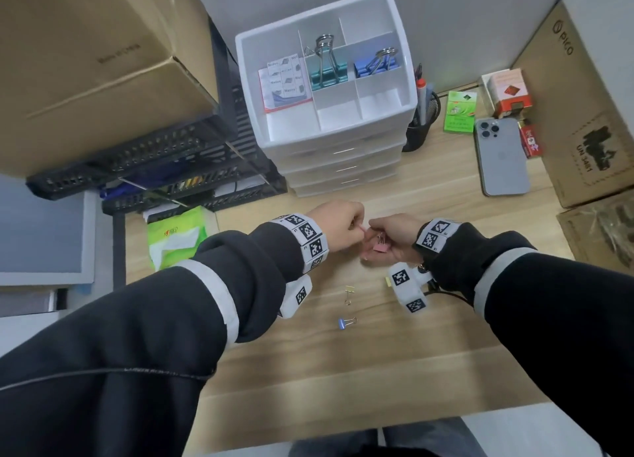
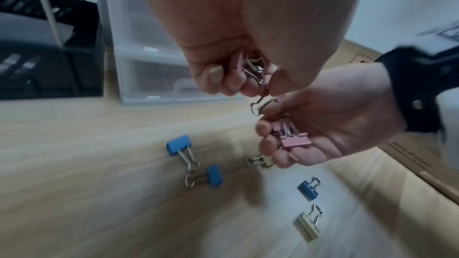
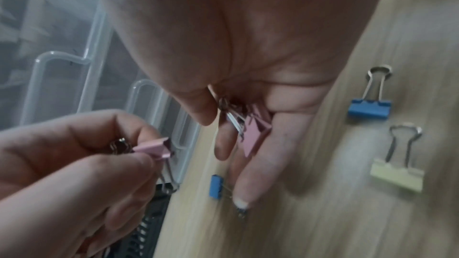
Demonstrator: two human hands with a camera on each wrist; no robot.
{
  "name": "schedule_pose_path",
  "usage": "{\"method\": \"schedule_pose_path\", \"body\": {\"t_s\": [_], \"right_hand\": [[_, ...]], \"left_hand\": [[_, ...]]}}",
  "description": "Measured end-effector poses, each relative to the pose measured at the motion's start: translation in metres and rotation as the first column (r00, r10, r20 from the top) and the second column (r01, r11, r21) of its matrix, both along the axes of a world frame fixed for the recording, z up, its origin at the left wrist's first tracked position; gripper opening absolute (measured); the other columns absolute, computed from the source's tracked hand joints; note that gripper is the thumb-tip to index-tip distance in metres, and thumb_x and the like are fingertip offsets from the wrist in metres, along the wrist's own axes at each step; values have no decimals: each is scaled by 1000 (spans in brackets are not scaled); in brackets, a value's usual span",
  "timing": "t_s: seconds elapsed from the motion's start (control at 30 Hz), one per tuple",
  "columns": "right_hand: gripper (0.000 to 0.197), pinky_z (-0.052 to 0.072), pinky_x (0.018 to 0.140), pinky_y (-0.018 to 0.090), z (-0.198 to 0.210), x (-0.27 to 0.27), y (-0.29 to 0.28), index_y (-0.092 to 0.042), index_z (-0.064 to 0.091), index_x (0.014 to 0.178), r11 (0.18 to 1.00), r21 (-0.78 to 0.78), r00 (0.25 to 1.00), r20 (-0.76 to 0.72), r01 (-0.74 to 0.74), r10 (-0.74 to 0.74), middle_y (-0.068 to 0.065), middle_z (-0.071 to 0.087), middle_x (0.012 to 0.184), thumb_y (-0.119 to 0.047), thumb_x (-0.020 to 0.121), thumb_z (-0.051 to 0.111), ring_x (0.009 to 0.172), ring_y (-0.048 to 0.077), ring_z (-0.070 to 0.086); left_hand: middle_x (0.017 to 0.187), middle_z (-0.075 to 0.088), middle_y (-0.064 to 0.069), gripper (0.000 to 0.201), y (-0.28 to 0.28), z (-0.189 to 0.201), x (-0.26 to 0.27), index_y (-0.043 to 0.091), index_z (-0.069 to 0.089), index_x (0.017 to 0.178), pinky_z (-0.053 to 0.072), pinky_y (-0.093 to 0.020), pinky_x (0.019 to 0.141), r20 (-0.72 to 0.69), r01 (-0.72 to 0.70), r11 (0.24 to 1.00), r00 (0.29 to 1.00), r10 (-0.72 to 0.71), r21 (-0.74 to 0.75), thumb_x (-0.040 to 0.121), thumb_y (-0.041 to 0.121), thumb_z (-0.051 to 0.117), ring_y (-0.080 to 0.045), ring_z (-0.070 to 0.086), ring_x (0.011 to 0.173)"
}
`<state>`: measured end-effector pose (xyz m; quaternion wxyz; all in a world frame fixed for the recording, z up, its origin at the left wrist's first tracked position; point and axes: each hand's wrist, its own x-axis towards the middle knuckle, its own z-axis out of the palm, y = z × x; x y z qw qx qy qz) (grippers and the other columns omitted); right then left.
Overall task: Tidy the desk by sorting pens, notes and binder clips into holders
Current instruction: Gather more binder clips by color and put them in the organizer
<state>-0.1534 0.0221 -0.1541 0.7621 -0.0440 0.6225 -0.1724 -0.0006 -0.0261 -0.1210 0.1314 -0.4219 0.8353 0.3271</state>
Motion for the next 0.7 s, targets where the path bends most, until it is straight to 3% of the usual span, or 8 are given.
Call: {"method": "schedule_pose_path", "body": {"t_s": [0.07, 0.13, 0.2, 0.3, 0.37, 0.47, 0.6, 0.7], "right_hand": [[22, 60, 49, 45, 8, 5, -3, 4, 59, 104, 999, -41, 998, 69, 13, -10, 21, 60, 87, -17, 101, 51, 64, 28, 65], [15, 61, 56, 43, 15, 8, -4, 3, 60, 92, 995, -96, 993, 117, 5, 6, 21, 60, 78, -4, 99, 48, 49, 20, 64], [22, 60, 61, 37, 20, 10, -6, -1, 57, 82, 991, -133, 994, 112, 11, 4, 18, 59, 75, 6, 98, 43, 49, 16, 63], [30, 59, 53, 34, 32, 10, -5, -1, 55, 80, 981, -177, 989, 137, 73, -49, 14, 66, 62, 9, 99, 34, 51, 18, 67], [30, 58, 45, 34, 42, 8, -4, 1, 56, 81, 981, -174, 987, 147, 82, -57, 14, 66, 55, 2, 101, 34, 46, 20, 67], [27, 58, 50, 39, 53, 7, -4, 1, 59, 84, 975, -173, 981, 162, 138, -110, 19, 66, 69, -2, 101, 38, 53, 25, 68], [34, 56, 42, 29, 61, 8, -7, 1, 56, 77, 966, -138, 965, 174, 219, -194, 17, 62, 56, -17, 104, 45, 42, 21, 64], [43, 40, 31, 14, 65, 6, -11, -5, 50, 74, 986, -148, 977, 209, 78, -45, 10, 56, 53, -34, 104, 42, 37, 12, 53]], "left_hand": [[77, 57, 2, 10, 0, 11, -4, 15, 58, 90, 45, -32, 66, -14, 33, 999, 999, -33, -9, 91, 25, 61, -25, 56, 75], [74, 53, 5, 8, 3, 19, -8, 18, 55, 87, 44, -32, 65, -15, 57, 998, 998, -58, -9, 89, 22, 62, -24, 53, 74], [74, 53, 6, 10, 8, 30, -11, 15, 58, 90, 45, -33, 65, -28, 62, 998, 998, -62, -5, 86, 20, 66, -23, 53, 75], [88, 62, -1, 24, 13, 47, -14, 9, 63, 105, 43, -30, 67, -55, 42, 999, 998, -41, 5, 82, 13, 68, -22, 55, 80], [101, 69, -5, 37, 14, 59, -14, 10, 63, 117, 52, -33, 74, -41, 35, 999, 999, -34, 12, 81, 9, 68, -23, 62, 88], [107, 73, -5, 47, 13, 74, -13, 12, 64, 124, 58, -36, 82, -51, 29, 1000, 998, -30, -11, 79, 0, 62, -23, 68, 94], [110, 73, -4, 44, 10, 91, -10, 11, 67, 121, 55, -31, 85, -152, -42, 995, 988, 27, -93, 82, -4, 52, -18, 66, 92], [104, 73, -5, 33, 3, 105, -7, 9, 70, 111, 53, -33, 85, -198, -88, 978, 979, 50, -187, 84, 0, 53, -20, 64, 90]]}}
